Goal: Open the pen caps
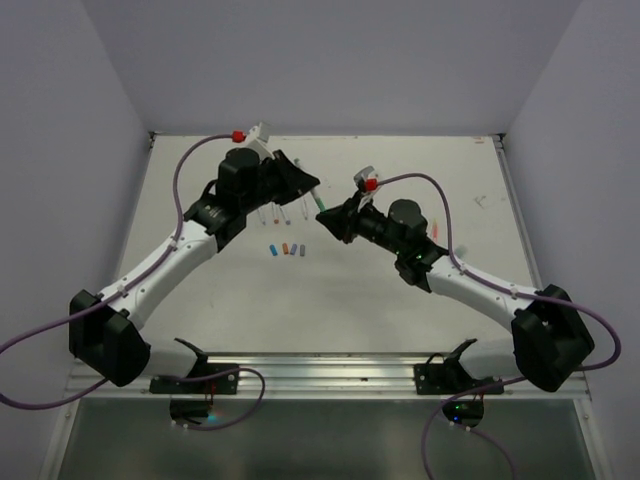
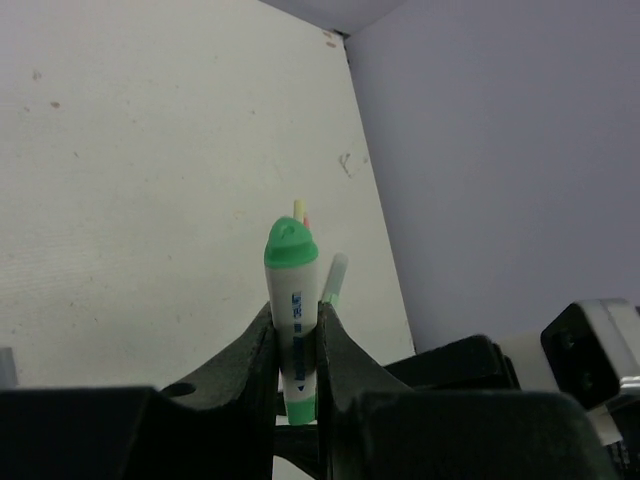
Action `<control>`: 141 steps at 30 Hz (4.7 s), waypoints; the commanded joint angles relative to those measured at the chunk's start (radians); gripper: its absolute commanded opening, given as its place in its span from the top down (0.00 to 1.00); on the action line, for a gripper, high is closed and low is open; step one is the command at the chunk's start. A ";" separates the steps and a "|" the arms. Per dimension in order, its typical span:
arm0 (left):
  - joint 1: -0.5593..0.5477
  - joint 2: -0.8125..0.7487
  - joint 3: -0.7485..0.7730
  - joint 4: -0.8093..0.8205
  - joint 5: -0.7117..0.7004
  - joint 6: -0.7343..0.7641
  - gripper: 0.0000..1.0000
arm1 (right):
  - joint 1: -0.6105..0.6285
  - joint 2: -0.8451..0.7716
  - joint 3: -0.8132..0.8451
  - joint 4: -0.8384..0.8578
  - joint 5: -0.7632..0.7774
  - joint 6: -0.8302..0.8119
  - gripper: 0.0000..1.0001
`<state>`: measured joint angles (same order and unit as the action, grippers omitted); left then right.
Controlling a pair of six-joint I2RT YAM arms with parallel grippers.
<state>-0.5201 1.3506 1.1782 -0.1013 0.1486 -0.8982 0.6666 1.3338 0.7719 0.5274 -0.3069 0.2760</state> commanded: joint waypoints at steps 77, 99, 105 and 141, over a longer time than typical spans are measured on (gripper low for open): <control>-0.004 -0.056 0.143 -0.192 -0.231 0.148 1.00 | 0.036 0.309 0.734 -0.664 -0.037 -0.144 0.53; -0.001 -0.088 0.142 -0.163 -0.287 0.140 1.00 | 0.031 0.266 0.604 -0.550 -0.121 -0.103 1.00; 0.032 -0.091 0.212 -0.107 -0.348 0.145 1.00 | 0.031 0.199 0.436 -0.503 -0.146 -0.107 1.00; 0.068 0.004 0.342 -0.040 -0.359 0.162 1.00 | 0.034 -0.059 -0.014 -0.523 0.010 -0.014 1.00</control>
<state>-0.4519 1.3304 1.5517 -0.0628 -0.2985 -0.7620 0.7006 1.2682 0.7052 0.0280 -0.3836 0.2333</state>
